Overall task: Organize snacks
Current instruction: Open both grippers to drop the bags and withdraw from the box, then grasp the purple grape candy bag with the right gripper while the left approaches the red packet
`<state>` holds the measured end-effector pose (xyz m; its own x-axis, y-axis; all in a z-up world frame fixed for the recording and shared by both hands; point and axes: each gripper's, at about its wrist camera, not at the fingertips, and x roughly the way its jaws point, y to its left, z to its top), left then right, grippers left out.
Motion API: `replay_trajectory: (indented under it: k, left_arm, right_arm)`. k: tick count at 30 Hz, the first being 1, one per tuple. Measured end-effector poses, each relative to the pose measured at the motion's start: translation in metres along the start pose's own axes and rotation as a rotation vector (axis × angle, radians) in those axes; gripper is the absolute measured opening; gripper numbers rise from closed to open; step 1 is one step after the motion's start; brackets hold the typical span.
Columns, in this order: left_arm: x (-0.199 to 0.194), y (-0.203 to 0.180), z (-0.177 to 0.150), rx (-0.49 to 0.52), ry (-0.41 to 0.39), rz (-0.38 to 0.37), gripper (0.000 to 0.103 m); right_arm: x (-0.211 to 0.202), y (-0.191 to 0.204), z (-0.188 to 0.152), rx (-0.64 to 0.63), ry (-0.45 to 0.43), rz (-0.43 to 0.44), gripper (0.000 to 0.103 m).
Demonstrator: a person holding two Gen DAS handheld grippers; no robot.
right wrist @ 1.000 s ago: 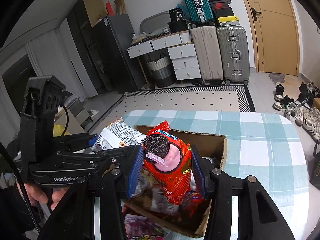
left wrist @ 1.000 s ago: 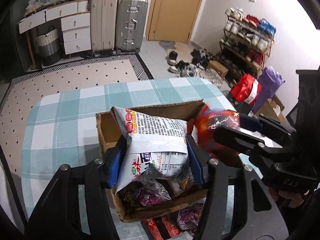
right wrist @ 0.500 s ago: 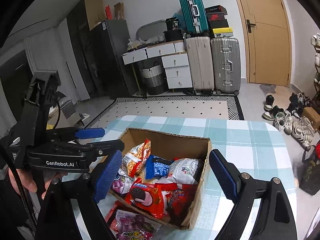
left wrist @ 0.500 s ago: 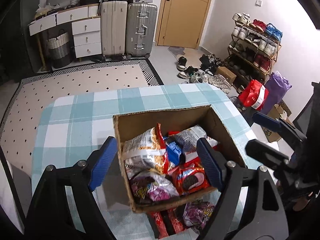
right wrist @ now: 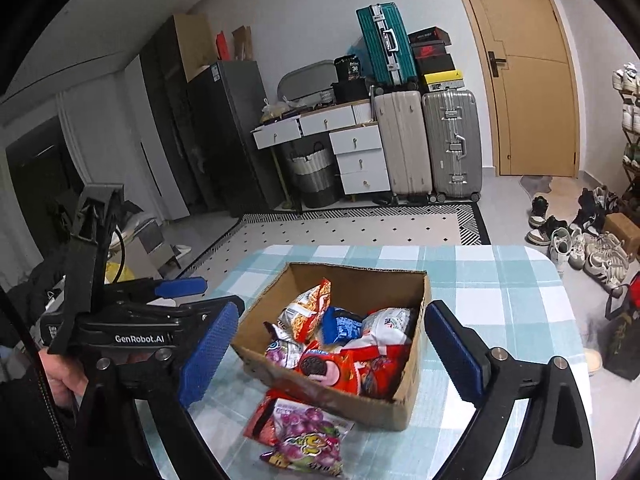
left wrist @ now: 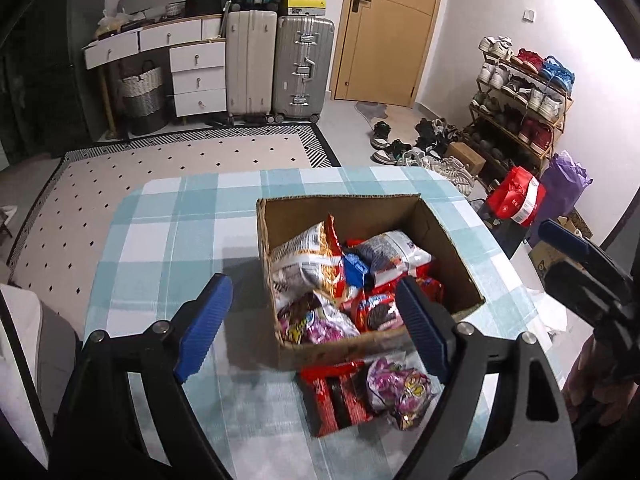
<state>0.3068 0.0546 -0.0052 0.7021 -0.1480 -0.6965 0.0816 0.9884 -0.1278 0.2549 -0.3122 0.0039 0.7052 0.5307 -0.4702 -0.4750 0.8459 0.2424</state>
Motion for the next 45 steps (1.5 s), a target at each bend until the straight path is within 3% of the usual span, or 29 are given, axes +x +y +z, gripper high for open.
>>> replay_trajectory:
  k: [6, 13, 30, 45]
  left_arm:
    - [-0.021, -0.008, -0.020, 0.002, -0.015, 0.017, 0.086]
    - [-0.040, -0.007, -0.044, -0.027, -0.040, 0.033, 0.100]
    - [-0.056, -0.001, -0.097, -0.073, -0.046, 0.059, 0.102]
    - [-0.023, 0.010, -0.141, -0.137, 0.022, 0.034, 0.102]
  right_arm:
    - [-0.019, 0.014, -0.011, -0.004, -0.018, -0.002, 0.098]
    - [-0.036, 0.026, -0.030, 0.000, -0.027, 0.005, 0.099]
    - [-0.053, 0.030, -0.068, 0.025, -0.023, -0.008, 0.100]
    - [-0.017, 0.022, -0.113, 0.053, 0.082, -0.003, 0.100]
